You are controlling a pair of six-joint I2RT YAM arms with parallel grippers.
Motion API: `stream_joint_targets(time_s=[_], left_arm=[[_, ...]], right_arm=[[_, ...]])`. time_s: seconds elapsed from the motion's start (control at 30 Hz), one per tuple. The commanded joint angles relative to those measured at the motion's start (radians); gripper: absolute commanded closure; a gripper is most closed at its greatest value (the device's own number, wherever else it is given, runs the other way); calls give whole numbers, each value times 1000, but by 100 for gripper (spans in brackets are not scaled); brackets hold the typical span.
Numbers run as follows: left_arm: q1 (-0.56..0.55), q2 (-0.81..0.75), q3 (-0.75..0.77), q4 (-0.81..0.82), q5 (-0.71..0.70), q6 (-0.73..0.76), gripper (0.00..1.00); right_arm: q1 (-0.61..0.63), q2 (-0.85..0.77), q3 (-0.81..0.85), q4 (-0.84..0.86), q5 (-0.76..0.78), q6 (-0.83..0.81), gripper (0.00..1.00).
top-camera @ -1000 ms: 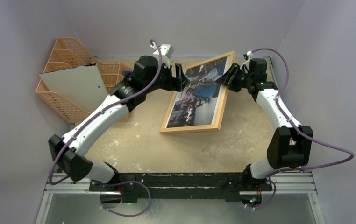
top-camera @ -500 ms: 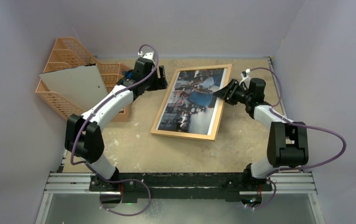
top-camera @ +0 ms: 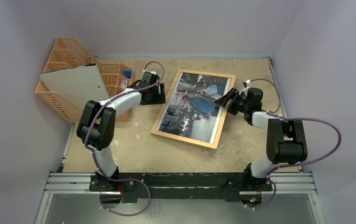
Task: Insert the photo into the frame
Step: Turn over the photo frame at the center of the board.
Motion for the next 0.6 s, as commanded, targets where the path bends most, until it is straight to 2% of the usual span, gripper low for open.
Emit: stream_joint_targets(time_s=[0.0,0.13,0.27,0.37,0.47,0.57], left_arm=[[10,7,2,67,8,-13,27],[12,-25,-21,64,-14,-48,27],[12,-115,-93,47,-23,-107,26],[12,-206,-169,49,53,-149,26],[12,-287,-241,27,76,-181,26],[12,-378,-305,-14,27,-216,25]], right_arm=[[-6,-15,-9,54,117,-4,31],[-8,-45,-67,57,154,37,31],[-8,-104,-155,88,117,77,31],[-8,-171,-213,80,96,80,31],[-8,-259,-233,-63,186,73,31],[-8,-309,-184,-279,378,87,31]])
